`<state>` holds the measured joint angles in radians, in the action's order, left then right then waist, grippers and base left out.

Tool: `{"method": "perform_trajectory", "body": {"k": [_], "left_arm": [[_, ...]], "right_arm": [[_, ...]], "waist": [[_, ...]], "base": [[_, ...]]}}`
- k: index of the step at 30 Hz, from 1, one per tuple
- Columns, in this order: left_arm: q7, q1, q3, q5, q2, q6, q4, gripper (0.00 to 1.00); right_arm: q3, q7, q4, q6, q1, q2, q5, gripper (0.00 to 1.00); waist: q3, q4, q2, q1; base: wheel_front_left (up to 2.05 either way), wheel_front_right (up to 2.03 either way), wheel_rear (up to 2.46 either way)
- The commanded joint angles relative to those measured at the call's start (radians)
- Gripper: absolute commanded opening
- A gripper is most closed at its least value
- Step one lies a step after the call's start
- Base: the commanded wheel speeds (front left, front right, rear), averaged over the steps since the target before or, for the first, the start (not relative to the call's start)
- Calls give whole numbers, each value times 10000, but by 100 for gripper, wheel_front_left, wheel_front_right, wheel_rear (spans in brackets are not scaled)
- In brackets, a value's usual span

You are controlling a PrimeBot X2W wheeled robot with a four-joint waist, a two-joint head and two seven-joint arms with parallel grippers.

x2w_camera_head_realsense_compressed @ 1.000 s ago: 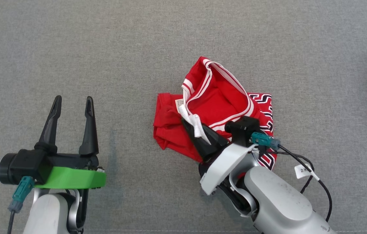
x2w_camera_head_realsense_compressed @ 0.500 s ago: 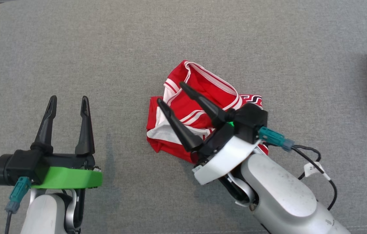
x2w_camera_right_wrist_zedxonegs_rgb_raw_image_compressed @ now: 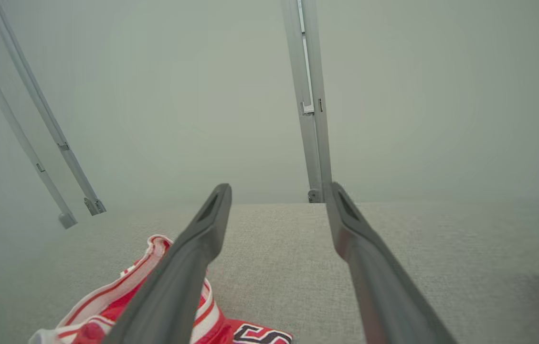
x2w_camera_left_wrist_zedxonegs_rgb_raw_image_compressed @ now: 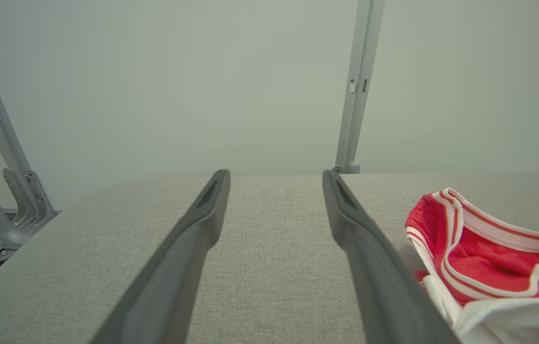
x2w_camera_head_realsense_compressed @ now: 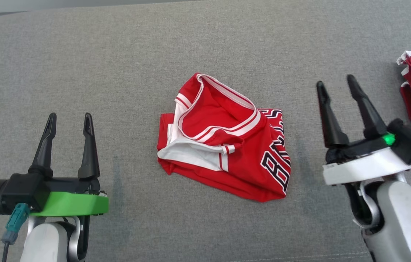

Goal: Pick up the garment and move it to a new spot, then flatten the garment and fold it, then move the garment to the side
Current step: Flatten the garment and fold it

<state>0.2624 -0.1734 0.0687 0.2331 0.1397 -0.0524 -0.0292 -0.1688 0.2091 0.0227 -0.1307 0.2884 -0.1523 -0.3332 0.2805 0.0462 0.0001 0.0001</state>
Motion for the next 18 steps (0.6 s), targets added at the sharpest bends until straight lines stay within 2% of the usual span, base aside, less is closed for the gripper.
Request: {"method": "perform_trajectory", "body": {"k": [1,4,7,18], "left_arm": [[31,128,-28,-114,74,74,28,100],[31,206,-35,-126,117,97,38,100],[31,272,-27,-127,142,128,27,100],[31,358,108,-50,156,179,16,100]], "right_arm": [[295,-80,92,1,-270,-75,125,100],[1141,-295,175,1,-815,-246,272,100],[1551,-461,128,1,-1166,-352,335,100],[1569,-564,-83,1,-1353,-319,128,100]], "waist": [[-31,-10,-1,-1],[-77,-18,-1,-1],[-124,-20,-1,-1],[-244,34,-1,-1]], "base": [[0,0,0],[0,0,0],[0,0,0],[0,0,0]]}}
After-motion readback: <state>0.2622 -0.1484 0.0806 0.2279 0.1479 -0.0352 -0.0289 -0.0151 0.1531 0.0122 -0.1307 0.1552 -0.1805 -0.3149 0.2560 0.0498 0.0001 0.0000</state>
